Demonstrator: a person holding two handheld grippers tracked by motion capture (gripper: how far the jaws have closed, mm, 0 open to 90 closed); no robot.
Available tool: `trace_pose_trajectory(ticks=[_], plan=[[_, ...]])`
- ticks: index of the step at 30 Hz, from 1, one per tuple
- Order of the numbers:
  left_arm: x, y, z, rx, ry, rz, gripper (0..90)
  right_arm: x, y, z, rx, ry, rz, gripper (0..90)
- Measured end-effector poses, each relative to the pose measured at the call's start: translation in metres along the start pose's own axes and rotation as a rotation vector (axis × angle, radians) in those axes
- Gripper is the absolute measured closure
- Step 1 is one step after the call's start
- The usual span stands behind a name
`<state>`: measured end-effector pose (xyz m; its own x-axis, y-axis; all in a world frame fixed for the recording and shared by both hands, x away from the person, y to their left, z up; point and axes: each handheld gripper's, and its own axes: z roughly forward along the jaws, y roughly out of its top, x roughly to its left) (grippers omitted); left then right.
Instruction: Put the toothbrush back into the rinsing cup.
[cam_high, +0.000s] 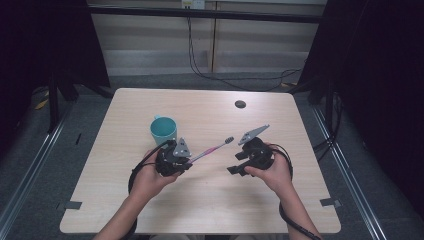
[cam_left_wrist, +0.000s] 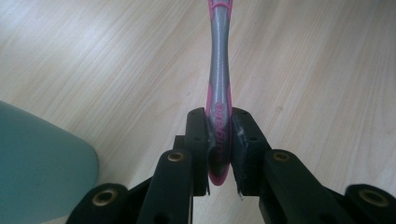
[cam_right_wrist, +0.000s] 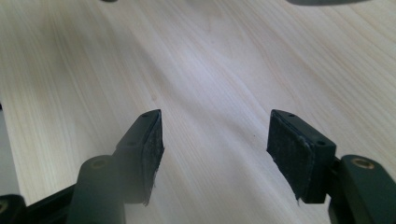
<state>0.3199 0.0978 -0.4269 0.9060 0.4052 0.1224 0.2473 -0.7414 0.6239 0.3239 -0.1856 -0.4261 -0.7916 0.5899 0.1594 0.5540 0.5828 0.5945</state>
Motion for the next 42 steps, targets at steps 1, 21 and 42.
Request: trace_pose_trajectory(ticks=[1, 21, 42], plan=[[0.000, 0.000, 0.000, -0.005, -0.001, -0.005, 78.8, 0.000, -0.001, 0.001, -0.011, 0.003, 0.015, 37.0], [-0.007, -0.001, 0.007, -0.038, -0.017, -0.023, 78.8, 0.001, 0.008, 0.004, -0.149, 0.060, 0.174, 42.5], [-0.016, 0.005, 0.017, -0.046, -0.024, -0.026, 78.8, 0.001, 0.015, 0.010, -0.207, 0.111, 0.231, 46.8]])
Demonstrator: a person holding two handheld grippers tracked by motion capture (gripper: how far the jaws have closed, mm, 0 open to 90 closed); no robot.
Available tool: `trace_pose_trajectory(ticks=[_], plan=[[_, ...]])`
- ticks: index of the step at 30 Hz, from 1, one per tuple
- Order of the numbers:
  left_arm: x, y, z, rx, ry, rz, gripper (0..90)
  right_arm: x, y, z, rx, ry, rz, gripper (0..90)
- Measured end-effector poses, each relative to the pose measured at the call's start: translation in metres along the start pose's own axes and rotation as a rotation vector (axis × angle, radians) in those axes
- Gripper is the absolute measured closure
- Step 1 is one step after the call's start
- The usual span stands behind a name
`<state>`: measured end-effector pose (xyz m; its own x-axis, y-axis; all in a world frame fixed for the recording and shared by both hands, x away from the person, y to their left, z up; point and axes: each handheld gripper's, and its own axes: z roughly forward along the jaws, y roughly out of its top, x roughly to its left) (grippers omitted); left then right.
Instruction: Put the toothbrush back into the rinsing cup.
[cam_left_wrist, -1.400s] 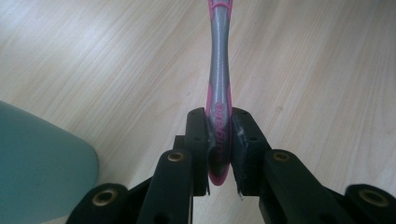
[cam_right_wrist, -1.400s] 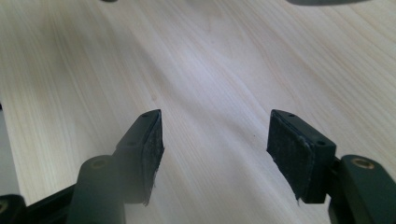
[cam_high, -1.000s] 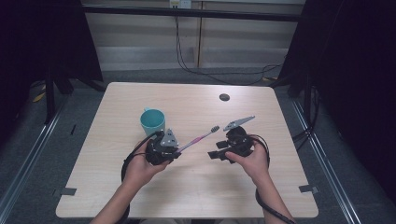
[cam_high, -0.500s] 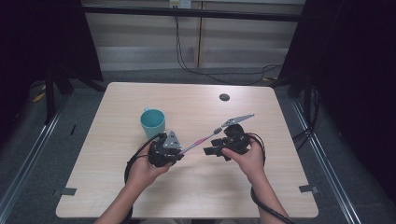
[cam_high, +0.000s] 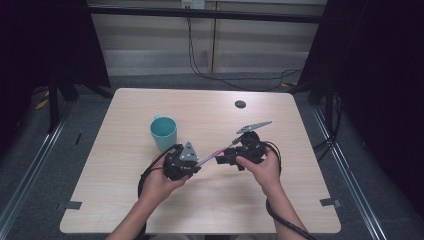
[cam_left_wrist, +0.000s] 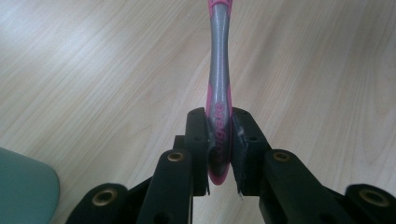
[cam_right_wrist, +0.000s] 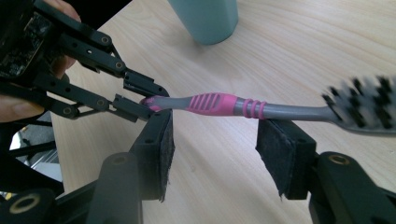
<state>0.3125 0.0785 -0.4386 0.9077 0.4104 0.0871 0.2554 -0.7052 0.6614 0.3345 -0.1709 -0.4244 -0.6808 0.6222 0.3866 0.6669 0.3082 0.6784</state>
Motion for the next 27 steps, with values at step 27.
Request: trace_pose_trajectory(ticks=[27], plan=[[-0.009, 0.014, 0.002, -0.050, 0.036, -0.061, 78.7, 0.005, 0.002, 0.004, -0.055, 0.051, 0.028, 55.2]])
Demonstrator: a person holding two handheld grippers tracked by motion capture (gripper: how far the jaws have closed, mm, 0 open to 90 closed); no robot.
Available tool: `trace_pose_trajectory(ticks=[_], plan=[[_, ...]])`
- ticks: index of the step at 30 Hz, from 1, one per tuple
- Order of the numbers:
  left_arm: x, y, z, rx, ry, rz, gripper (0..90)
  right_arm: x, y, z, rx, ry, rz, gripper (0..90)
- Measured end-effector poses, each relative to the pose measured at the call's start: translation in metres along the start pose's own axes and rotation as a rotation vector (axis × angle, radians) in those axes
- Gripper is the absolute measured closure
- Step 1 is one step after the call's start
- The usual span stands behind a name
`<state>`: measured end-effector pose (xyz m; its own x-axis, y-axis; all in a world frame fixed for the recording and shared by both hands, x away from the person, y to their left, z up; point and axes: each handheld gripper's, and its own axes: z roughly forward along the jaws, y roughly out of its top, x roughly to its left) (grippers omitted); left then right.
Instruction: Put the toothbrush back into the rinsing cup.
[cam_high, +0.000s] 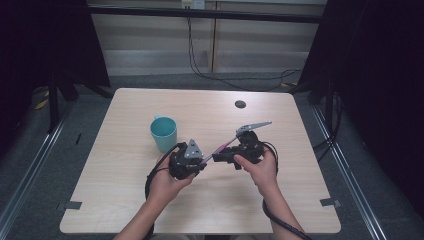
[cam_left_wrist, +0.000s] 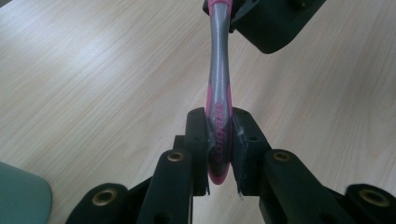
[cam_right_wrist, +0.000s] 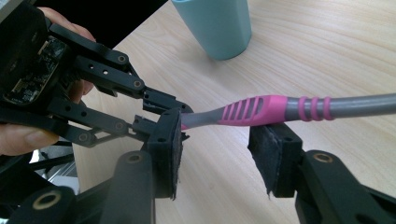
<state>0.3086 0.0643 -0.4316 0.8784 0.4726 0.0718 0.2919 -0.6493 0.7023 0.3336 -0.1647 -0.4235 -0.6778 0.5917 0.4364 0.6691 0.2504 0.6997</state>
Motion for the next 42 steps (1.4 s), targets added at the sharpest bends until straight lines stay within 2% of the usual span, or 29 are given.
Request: trace_pose_trajectory(ticks=[4, 10, 13, 17, 24, 27, 31, 37, 38, 39, 41, 42], plan=[[-0.001, 0.000, 0.001, 0.002, -0.003, -0.018, 78.7, 0.000, 0.000, 0.001, -0.003, -0.001, 0.008, 59.6], [-0.004, 0.002, 0.003, 0.002, -0.009, -0.048, 78.6, -0.002, -0.002, 0.001, -0.051, 0.007, 0.050, 64.5], [-0.006, 0.005, 0.003, 0.010, -0.004, -0.040, 78.4, -0.002, -0.002, 0.000, -0.077, 0.008, 0.057, 70.6], [-0.008, 0.006, 0.005, 0.014, -0.002, -0.037, 78.0, -0.002, 0.000, -0.001, -0.113, 0.059, 0.068, 77.7], [-0.013, 0.008, 0.008, 0.015, -0.009, -0.038, 76.9, 0.000, 0.000, 0.000, -0.134, 0.080, 0.077, 81.6], [-0.014, 0.008, 0.010, 0.005, -0.022, -0.036, 75.8, -0.001, -0.001, 0.000, -0.138, 0.087, 0.100, 81.9], [-0.019, 0.011, 0.011, -0.018, -0.057, -0.011, 71.6, 0.000, 0.000, 0.000, -0.154, 0.086, 0.095, 82.5], [-0.021, 0.012, 0.013, -0.035, -0.089, 0.005, 65.1, 0.001, 0.003, 0.000, -0.123, 0.083, 0.080, 83.0], [-0.021, 0.011, 0.014, -0.042, -0.100, -0.007, 62.9, 0.001, 0.003, 0.000, -0.117, 0.078, 0.079, 83.0], [-0.021, 0.011, 0.014, -0.042, -0.100, -0.007, 56.3, 0.001, 0.003, 0.000, -0.117, 0.078, 0.079, 83.0], [-0.019, 0.010, 0.014, -0.048, -0.113, -0.014, 54.7, 0.000, 0.002, -0.001, -0.124, 0.076, 0.083, 83.1], [-0.017, 0.009, 0.013, -0.053, -0.114, -0.026, 49.0, -0.002, 0.002, -0.002, -0.117, 0.068, 0.077, 83.2]])
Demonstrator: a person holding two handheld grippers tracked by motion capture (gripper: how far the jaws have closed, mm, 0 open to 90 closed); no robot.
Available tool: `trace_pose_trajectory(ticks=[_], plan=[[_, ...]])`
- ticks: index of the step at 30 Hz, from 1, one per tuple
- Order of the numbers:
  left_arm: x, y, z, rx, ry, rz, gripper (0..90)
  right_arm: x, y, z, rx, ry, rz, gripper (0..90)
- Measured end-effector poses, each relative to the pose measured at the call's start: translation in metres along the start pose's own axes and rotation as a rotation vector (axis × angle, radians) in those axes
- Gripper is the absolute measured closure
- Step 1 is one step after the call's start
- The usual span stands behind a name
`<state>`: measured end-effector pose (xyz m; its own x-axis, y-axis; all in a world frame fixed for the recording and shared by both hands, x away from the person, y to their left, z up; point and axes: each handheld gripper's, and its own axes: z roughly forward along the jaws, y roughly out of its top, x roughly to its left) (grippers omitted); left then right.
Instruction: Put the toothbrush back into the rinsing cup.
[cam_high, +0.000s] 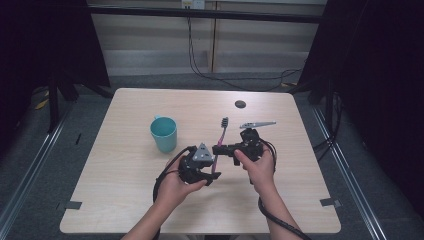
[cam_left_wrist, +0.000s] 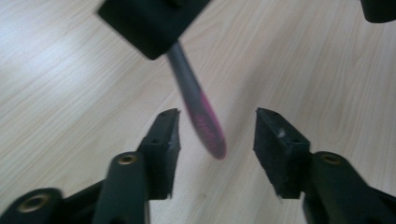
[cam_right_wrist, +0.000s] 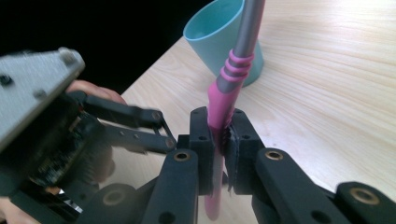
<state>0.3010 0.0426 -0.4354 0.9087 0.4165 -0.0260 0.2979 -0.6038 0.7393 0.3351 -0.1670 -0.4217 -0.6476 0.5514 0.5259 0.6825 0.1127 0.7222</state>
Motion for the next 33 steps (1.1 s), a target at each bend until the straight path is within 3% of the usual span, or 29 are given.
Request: trace_pose_trajectory(ticks=[2, 8, 15, 17, 21, 24, 33], plan=[[0.003, -0.001, -0.002, -0.004, -0.016, -0.030, 47.2, 0.000, 0.000, -0.001, 0.007, -0.002, -0.001, 83.2], [0.018, -0.005, -0.009, -0.025, -0.042, -0.056, 40.1, -0.002, -0.003, -0.007, 0.027, -0.019, -0.018, 83.2], [0.034, -0.003, -0.022, -0.038, -0.045, -0.097, 35.1, -0.007, -0.008, -0.013, 0.039, -0.046, -0.021, 83.3], [0.036, -0.003, -0.024, -0.029, -0.050, -0.128, 34.9, -0.007, -0.009, -0.013, 0.040, -0.039, -0.026, 83.3], [0.043, 0.000, -0.029, -0.041, -0.049, -0.123, 34.2, -0.006, -0.010, -0.012, 0.047, -0.041, -0.034, 83.2], [0.048, 0.003, -0.035, -0.054, -0.048, -0.149, 32.4, -0.004, -0.009, -0.010, 0.057, -0.042, -0.046, 83.3], [0.059, 0.018, -0.049, -0.089, -0.043, -0.167, 32.5, -0.002, -0.007, -0.005, 0.061, -0.025, -0.049, 83.3]])
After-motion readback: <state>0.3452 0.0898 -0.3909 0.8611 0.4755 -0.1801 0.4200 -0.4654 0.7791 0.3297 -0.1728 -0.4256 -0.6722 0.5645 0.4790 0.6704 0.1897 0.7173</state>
